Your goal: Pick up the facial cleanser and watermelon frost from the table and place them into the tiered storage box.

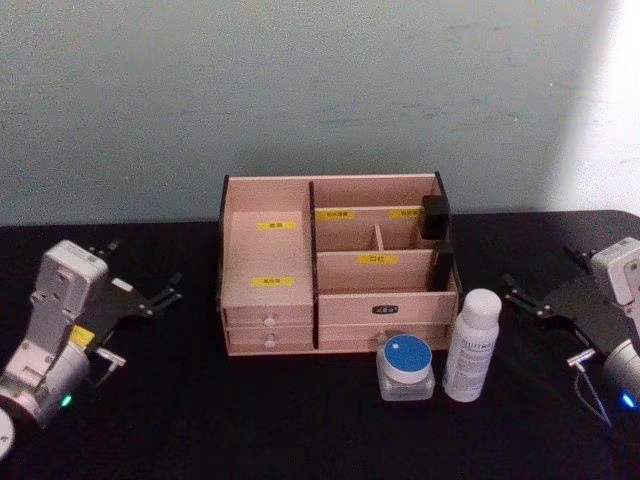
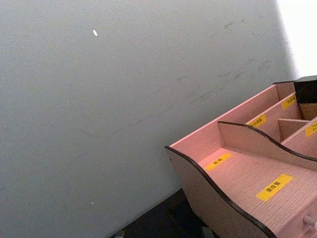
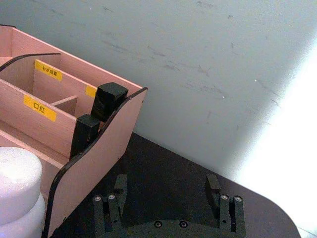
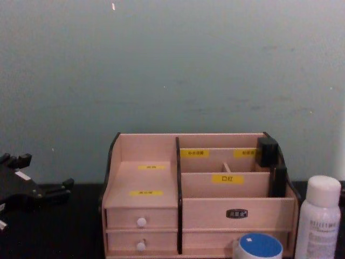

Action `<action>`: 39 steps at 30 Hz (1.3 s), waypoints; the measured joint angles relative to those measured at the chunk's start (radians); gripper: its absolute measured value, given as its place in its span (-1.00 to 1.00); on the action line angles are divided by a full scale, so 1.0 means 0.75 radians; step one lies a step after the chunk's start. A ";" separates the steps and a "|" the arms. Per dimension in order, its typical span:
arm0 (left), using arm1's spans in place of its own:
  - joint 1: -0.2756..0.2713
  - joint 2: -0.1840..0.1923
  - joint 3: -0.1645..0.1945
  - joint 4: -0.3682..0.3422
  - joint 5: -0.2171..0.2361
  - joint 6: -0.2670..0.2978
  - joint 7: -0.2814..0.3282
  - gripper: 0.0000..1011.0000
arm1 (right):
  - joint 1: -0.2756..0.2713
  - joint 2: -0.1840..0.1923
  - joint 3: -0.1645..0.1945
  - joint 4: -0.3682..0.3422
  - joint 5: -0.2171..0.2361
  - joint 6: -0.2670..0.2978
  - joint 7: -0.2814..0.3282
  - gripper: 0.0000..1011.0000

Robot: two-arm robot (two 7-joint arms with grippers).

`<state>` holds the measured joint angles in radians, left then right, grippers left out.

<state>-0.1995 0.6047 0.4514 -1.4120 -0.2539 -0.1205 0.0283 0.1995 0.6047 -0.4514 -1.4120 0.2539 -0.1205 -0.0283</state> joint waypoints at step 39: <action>0.000 0.000 0.000 0.000 0.000 0.000 0.000 0.98 | 0.000 0.000 0.000 0.000 0.000 0.000 0.000 0.98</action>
<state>-0.1995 0.6047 0.4514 -1.4120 -0.2539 -0.1205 0.0283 0.1995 0.6047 -0.4514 -1.4120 0.2539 -0.1205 -0.0282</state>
